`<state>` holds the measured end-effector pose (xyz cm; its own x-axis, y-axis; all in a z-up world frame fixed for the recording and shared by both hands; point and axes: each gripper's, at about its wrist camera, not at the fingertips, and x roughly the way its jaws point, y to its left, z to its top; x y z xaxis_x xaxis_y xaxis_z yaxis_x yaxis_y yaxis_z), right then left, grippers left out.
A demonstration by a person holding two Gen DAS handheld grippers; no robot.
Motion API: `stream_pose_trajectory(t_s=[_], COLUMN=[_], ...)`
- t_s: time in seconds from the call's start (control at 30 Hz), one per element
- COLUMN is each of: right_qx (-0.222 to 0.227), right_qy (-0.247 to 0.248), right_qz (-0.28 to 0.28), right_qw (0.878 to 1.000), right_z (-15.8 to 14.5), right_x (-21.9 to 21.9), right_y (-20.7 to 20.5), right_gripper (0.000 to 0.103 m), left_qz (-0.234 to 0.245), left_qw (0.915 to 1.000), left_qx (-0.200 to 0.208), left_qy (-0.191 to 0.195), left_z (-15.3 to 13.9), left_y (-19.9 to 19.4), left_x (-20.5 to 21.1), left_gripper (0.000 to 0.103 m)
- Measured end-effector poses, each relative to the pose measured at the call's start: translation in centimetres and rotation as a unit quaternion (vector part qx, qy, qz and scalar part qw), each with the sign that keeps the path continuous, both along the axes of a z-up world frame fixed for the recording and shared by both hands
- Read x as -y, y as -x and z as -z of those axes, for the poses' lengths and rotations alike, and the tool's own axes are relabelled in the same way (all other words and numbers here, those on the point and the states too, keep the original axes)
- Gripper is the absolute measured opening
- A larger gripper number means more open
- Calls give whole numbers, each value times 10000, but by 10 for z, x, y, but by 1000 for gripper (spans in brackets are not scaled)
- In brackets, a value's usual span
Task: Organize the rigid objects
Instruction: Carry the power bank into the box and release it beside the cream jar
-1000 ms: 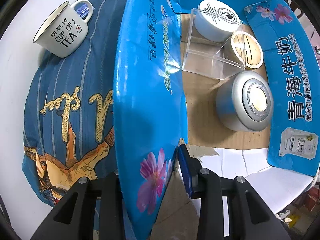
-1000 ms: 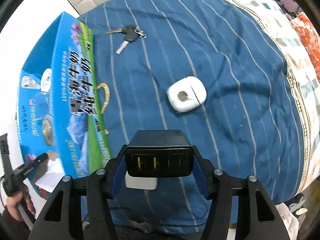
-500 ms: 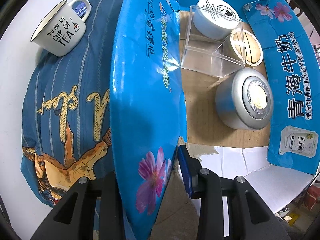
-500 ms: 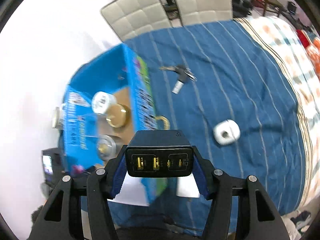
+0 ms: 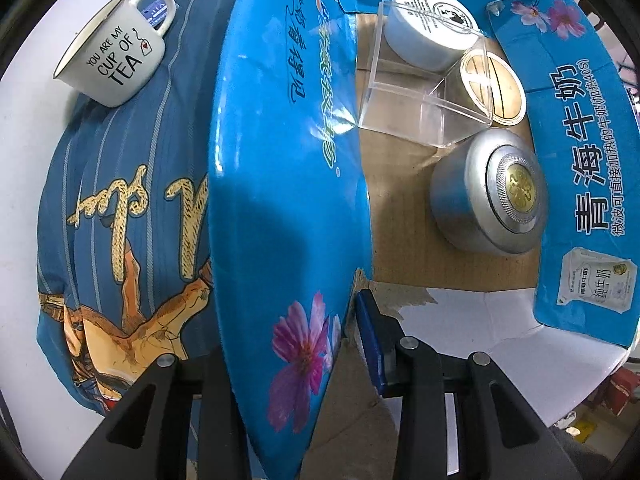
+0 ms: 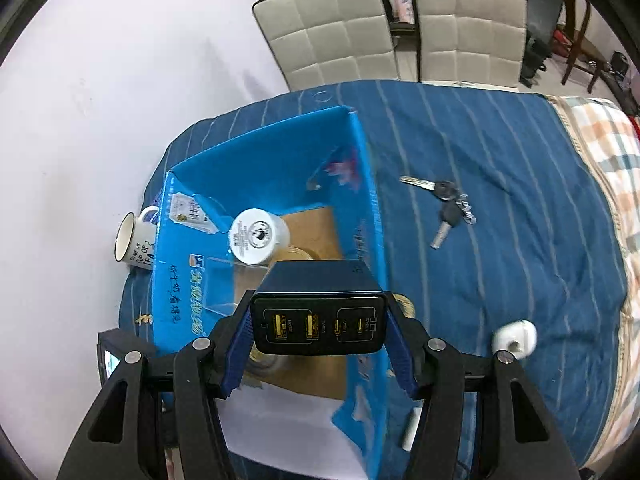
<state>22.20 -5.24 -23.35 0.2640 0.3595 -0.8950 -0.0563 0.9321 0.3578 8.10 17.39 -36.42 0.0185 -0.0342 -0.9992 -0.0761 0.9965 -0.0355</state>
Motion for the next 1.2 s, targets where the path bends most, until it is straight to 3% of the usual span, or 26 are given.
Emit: stream_pose_trajectory(t_s=[0.53, 1.2], right_qx=[-178, -201], right_qy=[261, 589], right_qz=[-153, -155], right_qw=[9994, 9979], right_z=[58, 88], right_x=[-62, -74], right_y=[-76, -100], right_gripper=[62, 62], left_qz=[-16, 40], left_qw=[9998, 9998], left_qx=[-64, -61], left_qy=[197, 175], left_z=[19, 15], left_y=[-4, -9], left_x=[-12, -6], left_gripper=[32, 33])
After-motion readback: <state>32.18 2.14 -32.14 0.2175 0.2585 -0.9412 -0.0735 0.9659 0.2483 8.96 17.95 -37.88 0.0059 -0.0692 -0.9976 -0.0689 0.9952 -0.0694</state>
